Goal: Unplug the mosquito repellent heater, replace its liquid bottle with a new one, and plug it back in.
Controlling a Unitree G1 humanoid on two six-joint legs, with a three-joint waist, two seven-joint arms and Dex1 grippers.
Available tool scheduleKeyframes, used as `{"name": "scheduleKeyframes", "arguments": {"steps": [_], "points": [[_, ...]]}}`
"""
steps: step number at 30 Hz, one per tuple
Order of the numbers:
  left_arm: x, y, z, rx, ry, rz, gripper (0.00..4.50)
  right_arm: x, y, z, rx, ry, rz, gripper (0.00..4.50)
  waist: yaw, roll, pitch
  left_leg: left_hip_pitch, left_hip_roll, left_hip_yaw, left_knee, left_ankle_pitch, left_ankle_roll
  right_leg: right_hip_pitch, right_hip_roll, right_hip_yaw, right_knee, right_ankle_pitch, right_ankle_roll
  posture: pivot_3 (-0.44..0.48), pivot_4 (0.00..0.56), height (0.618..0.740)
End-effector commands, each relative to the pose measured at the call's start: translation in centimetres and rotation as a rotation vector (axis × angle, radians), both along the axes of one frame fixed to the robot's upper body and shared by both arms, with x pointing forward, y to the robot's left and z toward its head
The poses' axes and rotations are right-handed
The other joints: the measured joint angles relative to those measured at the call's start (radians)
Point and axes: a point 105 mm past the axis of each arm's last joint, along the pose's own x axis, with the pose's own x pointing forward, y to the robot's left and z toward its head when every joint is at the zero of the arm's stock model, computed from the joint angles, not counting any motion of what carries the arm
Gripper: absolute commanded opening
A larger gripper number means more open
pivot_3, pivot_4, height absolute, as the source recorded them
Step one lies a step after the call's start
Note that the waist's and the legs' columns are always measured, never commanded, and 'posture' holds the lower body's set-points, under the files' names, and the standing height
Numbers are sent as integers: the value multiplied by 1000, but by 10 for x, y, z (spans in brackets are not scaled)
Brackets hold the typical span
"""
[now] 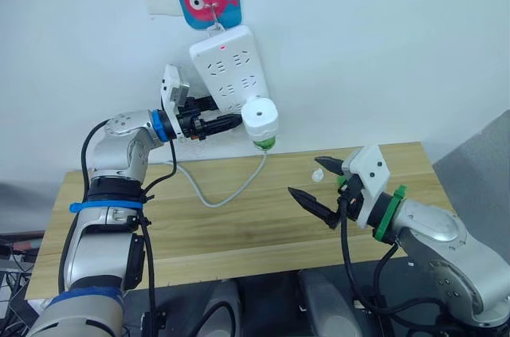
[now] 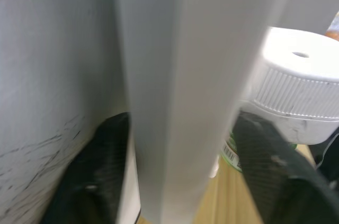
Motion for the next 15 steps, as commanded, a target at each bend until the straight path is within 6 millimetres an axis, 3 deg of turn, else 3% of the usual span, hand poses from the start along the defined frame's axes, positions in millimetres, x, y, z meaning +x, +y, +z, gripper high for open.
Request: {"name": "scheduleKeyframes", "arguments": {"steps": [1, 4, 7, 8, 9, 11, 15], "points": [[6, 53, -8, -20, 70, 203, 4283, 1, 4, 14, 31, -55, 44, 4500, -4, 0, 0, 0, 0, 0, 0, 0, 1, 0, 1, 0, 0, 0, 0, -37, 264, 740], [-8, 71, -11, 13, 73, 234, 4483, 2, 11, 15, 46, -58, 88, 4500, -10, 1, 0, 2, 5, 1, -2, 1, 1, -1, 4, 1, 0, 0, 0, 9, 264, 740], [-30, 92, -11, 55, 72, 267, 4500, 5, 18, 16, 59, -62, 132, 3871, -15, -1, 1, 1, 14, 3, -5, 1, 1, -4, 9, 2, 0, 0, -1, 48, 262, 740], [-36, 94, -8, 60, 66, 273, 4500, 6, 20, 17, 61, -66, 140, 3346, -8, -1, 1, -1, 16, 3, -11, 1, 1, -10, 10, 2, 0, 0, -3, 64, 262, 740], [-42, 94, -7, 62, 64, 270, 4500, 8, 20, 17, 61, -69, 145, 3182, 4, -2, 1, -3, 15, 1, -12, 1, 0, -12, 10, 1, 0, 1, -7, 76, 262, 740], [-54, 89, -6, 65, 64, 253, 4500, 10, 21, 17, 61, -75, 160, 2429, 33, -2, 1, -13, 16, -2, -14, 3, -3, -22, 10, -2, 1, 3, -15, 94, 262, 740], [-82, 63, -4, 60, 37, 165, 4500, 11, 27, 18, 56, -84, 208, 1051, 66, -2, 1, -22, 14, -2, -14, 4, -8, -26, 2, -4, -3, -1, -22, 112, 261, 740]]}}
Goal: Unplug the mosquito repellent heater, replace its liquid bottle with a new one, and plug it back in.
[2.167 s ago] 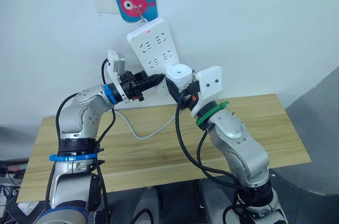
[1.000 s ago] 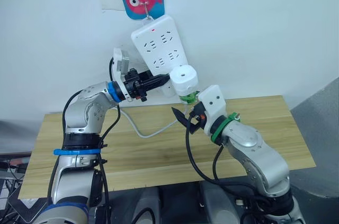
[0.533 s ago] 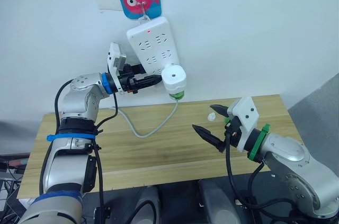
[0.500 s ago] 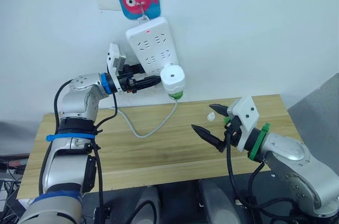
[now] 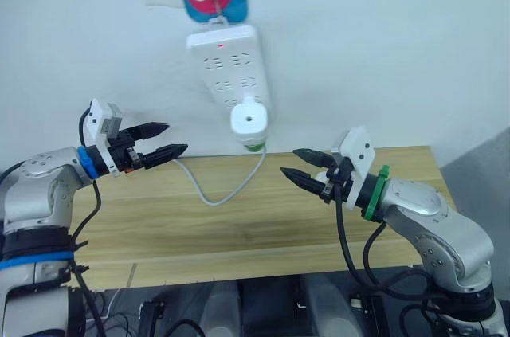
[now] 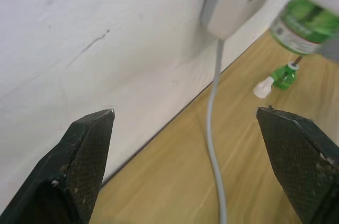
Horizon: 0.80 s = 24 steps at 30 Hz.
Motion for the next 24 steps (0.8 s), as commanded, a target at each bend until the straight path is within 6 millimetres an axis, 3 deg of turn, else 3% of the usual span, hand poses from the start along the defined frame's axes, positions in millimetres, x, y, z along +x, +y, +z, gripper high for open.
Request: {"name": "scheduleKeyframes", "arguments": {"steps": [1, 3, 10, 24], "points": [[-28, -29, 20, -11, -89, -112, 4500, -8, 10, 7, 7, -43, 83, 593, 10, 0, 0, -1, -1, 1, 0, -1, -1, 0, -5, 1, -2, 0, 0, 118, 261, 740], [-42, -39, 21, -15, -96, -159, 4500, -8, 15, 8, 5, -49, 103, 21, 16, -2, 1, -3, -5, 2, 1, -1, -1, 1, -10, 1, -4, 0, 1, 118, 261, 740], [-64, -60, 27, -38, -141, -246, 4500, -5, 21, 14, 13, -91, 88, 21, 22, -2, 1, 2, -11, 0, 2, 0, -2, 5, -12, -1, -1, 1, 2, 112, 264, 740], [-62, -68, 22, -55, -137, -269, 4500, 4, 26, 25, 58, -133, 13, 21, 17, -2, 1, 4, -15, 0, 3, 1, -3, 5, -12, -3, 2, 1, 2, 88, 275, 740]]}}
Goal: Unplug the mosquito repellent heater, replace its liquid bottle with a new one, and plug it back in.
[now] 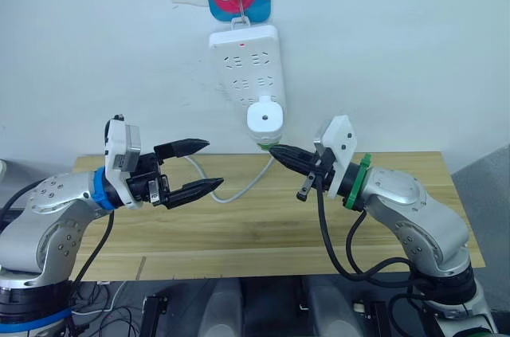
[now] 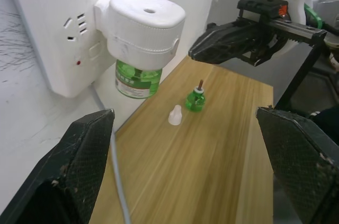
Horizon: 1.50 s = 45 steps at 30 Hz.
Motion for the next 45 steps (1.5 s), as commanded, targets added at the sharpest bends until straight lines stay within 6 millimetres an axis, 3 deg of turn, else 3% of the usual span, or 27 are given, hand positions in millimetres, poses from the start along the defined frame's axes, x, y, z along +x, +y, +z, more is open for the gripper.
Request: {"name": "scheduleKeyframes", "arguments": {"steps": [1, 18, 45], "points": [[-3, -3, 7, -10, -36, -18, 4500, -3, 4, 12, 24, -61, -3, 21, 0, 0, 0, 0, 0, 0, 0, 0, 0, 0, 0, 0, 0, 0, 0, 88, 275, 740], [1, -9, 5, -16, -50, -30, 4500, -2, 13, 11, 24, -71, -14, 21, -2, 0, 0, -1, 0, -1, 9, -2, 4, 2, 0, -1, 4, 1, -1, 86, 279, 740], [11, -12, 4, -58, -60, -9, 4500, 12, 4, 24, 93, -132, -187, 21, -19, 0, 0, 0, 0, -1, 15, -2, 4, 2, 2, 0, 11, 2, -1, 63, 266, 740]]}}
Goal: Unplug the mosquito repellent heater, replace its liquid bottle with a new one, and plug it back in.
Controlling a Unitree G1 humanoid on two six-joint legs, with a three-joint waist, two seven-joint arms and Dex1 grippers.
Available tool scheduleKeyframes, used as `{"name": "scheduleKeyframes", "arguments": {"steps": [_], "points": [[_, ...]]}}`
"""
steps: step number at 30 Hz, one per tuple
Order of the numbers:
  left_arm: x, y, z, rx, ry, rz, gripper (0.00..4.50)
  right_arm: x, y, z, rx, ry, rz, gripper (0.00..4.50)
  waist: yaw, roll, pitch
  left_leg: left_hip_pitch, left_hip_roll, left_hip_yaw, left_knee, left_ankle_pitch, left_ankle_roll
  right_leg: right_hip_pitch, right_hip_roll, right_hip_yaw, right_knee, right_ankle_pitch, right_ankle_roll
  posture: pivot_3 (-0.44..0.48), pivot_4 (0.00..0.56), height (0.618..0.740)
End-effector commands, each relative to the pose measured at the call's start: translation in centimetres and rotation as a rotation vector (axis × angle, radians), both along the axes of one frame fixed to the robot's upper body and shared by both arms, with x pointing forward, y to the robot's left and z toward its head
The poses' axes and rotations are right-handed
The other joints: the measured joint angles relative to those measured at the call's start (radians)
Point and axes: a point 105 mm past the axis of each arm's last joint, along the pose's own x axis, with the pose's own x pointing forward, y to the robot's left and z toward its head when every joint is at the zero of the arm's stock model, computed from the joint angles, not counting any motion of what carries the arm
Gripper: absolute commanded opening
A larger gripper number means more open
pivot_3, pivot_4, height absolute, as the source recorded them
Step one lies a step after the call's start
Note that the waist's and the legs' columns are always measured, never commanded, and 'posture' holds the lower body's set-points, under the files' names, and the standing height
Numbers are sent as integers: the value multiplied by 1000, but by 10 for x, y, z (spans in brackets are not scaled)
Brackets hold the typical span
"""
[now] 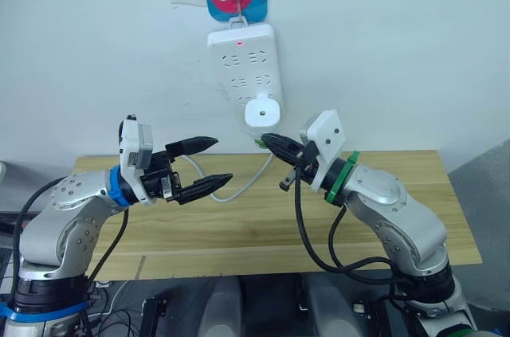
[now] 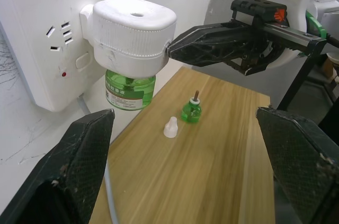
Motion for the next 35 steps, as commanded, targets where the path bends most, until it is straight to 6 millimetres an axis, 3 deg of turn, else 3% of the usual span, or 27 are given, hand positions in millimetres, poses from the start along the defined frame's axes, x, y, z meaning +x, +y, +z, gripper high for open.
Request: {"name": "scheduleKeyframes", "arguments": {"steps": [1, 6, 13, 17, 20, 27, 35], "points": [[2, -2, 9, -12, -52, -2, 4500, 2, -11, 17, 34, -82, -81, 21, -1, 0, 0, 0, 0, 0, 0, 0, 0, 0, 0, 0, 0, 0, 0, 61, 267, 740], [4, -4, 10, -15, -58, -5, 4500, -3, -11, 13, 23, -59, -57, 21, -5, 0, 0, 0, 0, 0, 0, 0, 0, 0, 0, 0, 1, 0, 0, 53, 263, 740], [11, -4, 7, 16, -52, 9, 4500, -32, -20, -3, -58, 19, 114, 21, -4, -1, 0, 0, -1, 0, 0, 0, 0, 0, 0, 0, 1, 0, 0, 56, 263, 740], [26, 5, -7, 98, -5, 142, 4500, -36, -41, -12, -105, 50, 112, 889, -5, -1, -1, 0, 0, 0, 0, 0, 0, 0, 0, 0, 1, 0, 0, 63, 255, 740], [39, 18, -20, 213, -17, 278, 4500, -34, -62, -20, -144, 71, 57, 1951, -4, -1, -1, 1, -1, 0, 0, 0, 0, 0, 0, 0, 1, 0, 0, 79, 253, 740], [53, 40, -20, 231, -32, 394, 4500, -30, -107, -27, -157, 75, -106, 4485, -1, -2, -2, 1, -1, 0, 0, 0, 0, 0, 1, 0, 2, 0, 0, 92, 245, 740], [57, 49, -28, 249, -13, 404, 4500, -27, -123, -33, -181, 59, -210, 4485, -2, -4, -3, 1, -1, 1, 1, 0, 0, 0, 1, 1, 3, 0, 0, 79, 235, 740]]}}
